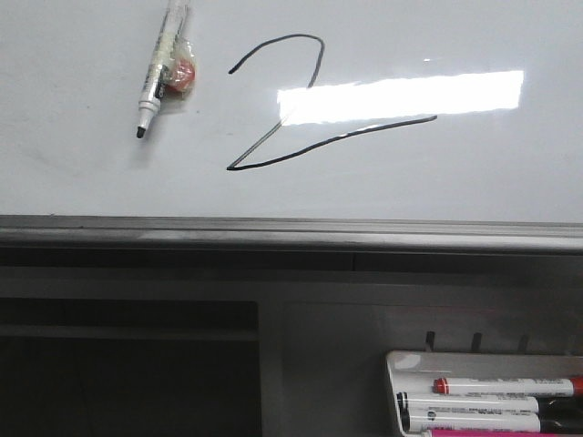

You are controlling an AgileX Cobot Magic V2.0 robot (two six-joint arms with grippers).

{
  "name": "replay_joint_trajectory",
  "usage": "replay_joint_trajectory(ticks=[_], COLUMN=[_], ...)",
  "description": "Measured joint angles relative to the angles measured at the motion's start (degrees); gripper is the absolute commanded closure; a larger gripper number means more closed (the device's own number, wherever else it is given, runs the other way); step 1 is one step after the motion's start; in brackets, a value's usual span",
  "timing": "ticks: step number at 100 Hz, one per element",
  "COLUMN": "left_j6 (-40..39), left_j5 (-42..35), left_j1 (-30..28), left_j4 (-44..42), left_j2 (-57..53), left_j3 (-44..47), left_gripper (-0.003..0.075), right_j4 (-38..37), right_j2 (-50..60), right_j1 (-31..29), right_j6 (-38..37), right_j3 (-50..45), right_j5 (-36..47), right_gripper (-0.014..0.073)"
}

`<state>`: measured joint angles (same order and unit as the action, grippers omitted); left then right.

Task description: Write number 2 on whiteboard

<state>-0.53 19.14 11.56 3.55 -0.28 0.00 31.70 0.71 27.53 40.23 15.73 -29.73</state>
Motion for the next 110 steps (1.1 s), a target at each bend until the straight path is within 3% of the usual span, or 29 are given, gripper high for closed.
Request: replay_joint_trajectory(ticks=[44,59,68,78,87,97,110], left_j6=[-0.11,-0.11,-0.11,-0.11,-0.11,-0.11,-0.11], left_j5=[0.00,0.00,0.00,0.00,0.00,0.00,0.00], left_j1=[0.00,0.00,0.00,0.00,0.00,0.00,0.00], left_j4=[0.09,0.09,0.09,0.09,0.09,0.09,0.13], left_j2=[0.00,0.00,0.00,0.00,0.00,0.00,0.00], left_j3=[0.00,0.00,0.00,0.00,0.00,0.00,0.00], left_gripper=[0.0741,0.0741,0.0741,0.0741,0.0741,0.0741,0.0741], right_j4=[-0.11,-7.41,-14.64,-26.42,-30.29,-31.70,-32.76], right_j2=[0.00,0.00,0.00,0.00,0.00,0.00,0.00], right_j1=[0.00,-0.41,-2.44,-6.82,-11.97,-17.46,-20.15], right_j6=[0.00,-1.64,-9.75,-26.85,-38.17,-42.70,-44.26], right_j3=[0.00,-0.72,-1.94,-3.92,-6.66,-10.93,-15.83], right_j5=[0.00,1.39,4.45,5.80,6.50,7.10,8.07], right_gripper=[0.0664,0.0664,0.0664,0.0664,0.0664,0.0664,0.0664])
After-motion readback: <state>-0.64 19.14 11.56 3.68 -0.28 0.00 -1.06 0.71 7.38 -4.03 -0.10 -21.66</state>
